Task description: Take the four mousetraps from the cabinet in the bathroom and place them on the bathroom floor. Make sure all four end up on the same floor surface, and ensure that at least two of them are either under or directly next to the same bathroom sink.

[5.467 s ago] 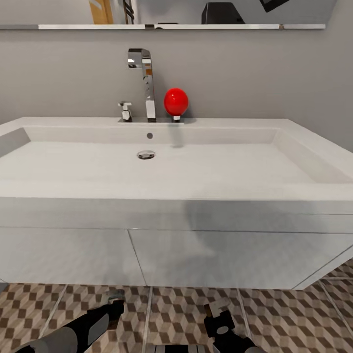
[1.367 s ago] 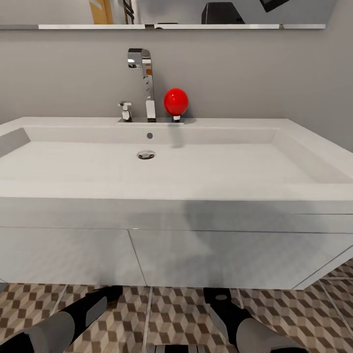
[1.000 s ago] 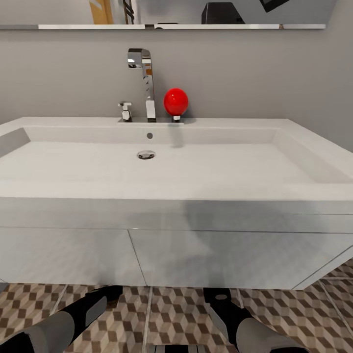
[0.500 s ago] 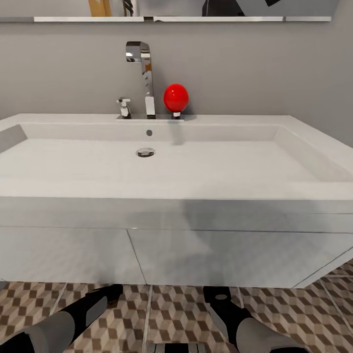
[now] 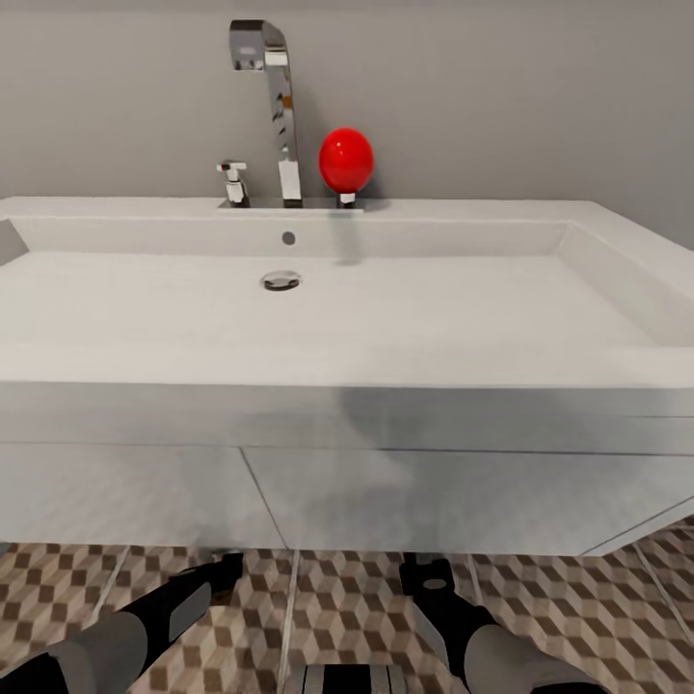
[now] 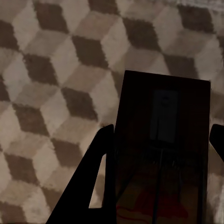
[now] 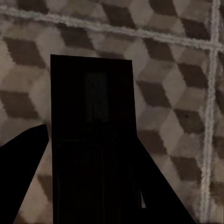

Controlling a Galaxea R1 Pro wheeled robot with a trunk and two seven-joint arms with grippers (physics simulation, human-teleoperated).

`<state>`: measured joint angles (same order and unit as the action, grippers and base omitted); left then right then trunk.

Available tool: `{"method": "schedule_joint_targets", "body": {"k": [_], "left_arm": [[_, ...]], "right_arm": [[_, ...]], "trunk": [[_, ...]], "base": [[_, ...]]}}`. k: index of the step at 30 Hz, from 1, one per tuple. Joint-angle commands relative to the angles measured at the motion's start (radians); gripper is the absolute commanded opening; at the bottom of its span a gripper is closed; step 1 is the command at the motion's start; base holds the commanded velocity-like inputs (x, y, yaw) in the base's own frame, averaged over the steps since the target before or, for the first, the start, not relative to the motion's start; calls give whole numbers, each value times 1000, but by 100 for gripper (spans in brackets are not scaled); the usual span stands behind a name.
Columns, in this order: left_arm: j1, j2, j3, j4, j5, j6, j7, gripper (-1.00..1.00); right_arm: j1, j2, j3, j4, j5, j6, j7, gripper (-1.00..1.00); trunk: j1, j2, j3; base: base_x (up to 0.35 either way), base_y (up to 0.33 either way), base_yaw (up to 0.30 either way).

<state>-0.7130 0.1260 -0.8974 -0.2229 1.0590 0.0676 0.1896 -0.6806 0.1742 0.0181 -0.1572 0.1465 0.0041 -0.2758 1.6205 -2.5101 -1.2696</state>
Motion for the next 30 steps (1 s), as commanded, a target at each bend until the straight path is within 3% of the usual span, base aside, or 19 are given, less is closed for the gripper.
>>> {"method": "schedule_joint_targets", "body": {"k": [1, 8, 30], "left_arm": [[0, 1, -8, -4, 4, 5, 10, -100], [0, 2, -8, -4, 4, 5, 10, -100], [-13, 3, -7, -7, 4, 0, 14, -100]], "right_arm": [[-1, 0, 2, 1, 7, 0, -5, -100], [-1, 0, 2, 2, 7, 0, -5, -100], [-2, 0, 2, -44, 7, 1, -5, -100]], "trunk": [[0, -1, -5], [3, -2, -32], [3, -2, -32]], "base": [[0, 0, 0], [0, 0, 0], [0, 0, 0]]}}
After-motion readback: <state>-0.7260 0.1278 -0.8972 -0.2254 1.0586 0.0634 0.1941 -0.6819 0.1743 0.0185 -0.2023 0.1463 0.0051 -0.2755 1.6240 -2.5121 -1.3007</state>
